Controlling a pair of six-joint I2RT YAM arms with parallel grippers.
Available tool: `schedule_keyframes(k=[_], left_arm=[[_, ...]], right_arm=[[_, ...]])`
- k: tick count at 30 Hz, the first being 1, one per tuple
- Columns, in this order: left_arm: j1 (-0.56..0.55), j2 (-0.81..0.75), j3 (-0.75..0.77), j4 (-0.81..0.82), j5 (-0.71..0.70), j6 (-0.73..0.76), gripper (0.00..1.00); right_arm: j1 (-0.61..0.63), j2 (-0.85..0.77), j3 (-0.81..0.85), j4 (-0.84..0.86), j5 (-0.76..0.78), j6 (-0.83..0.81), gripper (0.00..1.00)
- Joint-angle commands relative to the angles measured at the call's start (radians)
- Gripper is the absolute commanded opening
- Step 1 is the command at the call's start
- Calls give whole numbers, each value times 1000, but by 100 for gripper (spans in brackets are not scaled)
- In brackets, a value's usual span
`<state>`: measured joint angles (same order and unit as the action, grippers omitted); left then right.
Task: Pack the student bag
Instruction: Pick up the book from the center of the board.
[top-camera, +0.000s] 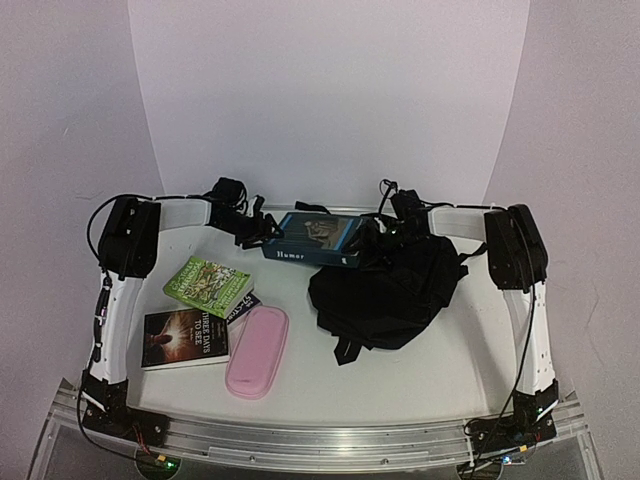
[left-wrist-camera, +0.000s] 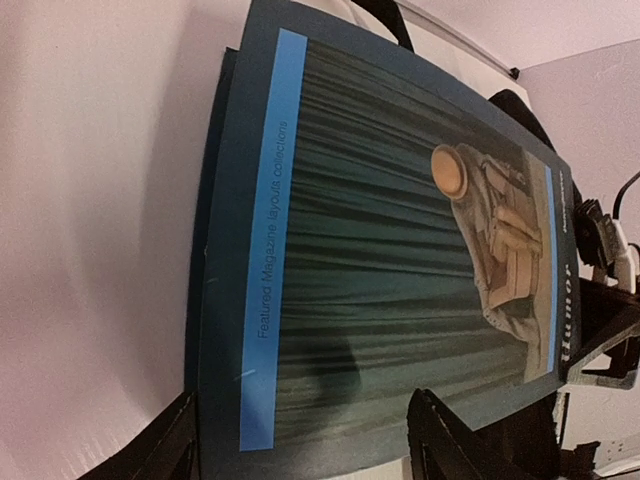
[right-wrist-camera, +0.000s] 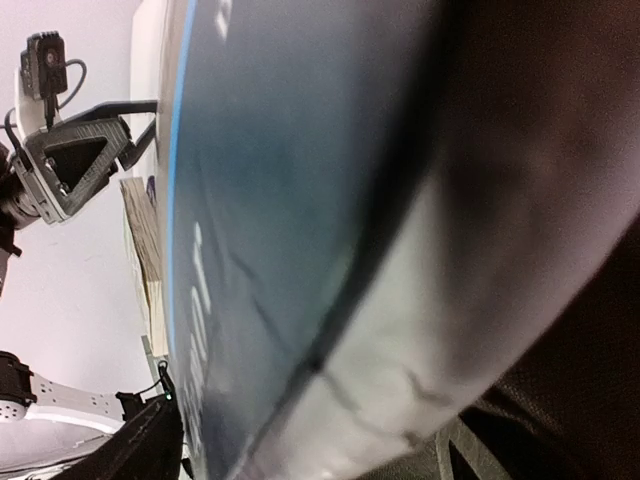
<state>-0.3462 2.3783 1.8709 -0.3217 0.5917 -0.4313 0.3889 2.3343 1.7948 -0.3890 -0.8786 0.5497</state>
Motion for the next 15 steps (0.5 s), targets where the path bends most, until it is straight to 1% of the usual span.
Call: schedule_keyframes(k=[1, 4, 6, 8, 13, 15], left_arm=[[-42, -9, 27, 22, 38, 28, 66], [-66, -44, -6, 35, 23, 41, 64], [-75, -68, -35, 59, 45, 33, 63], [-82, -95, -71, 96, 61, 26, 62], [-91, -179, -162, 165, 72, 15, 61], [-91, -222, -205, 200, 66, 11, 62]], right_arm=[[5, 20, 50, 19, -26, -11, 85], [3, -7, 24, 25, -15, -32, 82], [-2, -33, 3, 30, -10, -42, 77], [-10, -64, -17, 38, -8, -41, 70], [-48, -166, -78, 76, -17, -26, 47], [-70, -209, -99, 88, -43, -9, 35]])
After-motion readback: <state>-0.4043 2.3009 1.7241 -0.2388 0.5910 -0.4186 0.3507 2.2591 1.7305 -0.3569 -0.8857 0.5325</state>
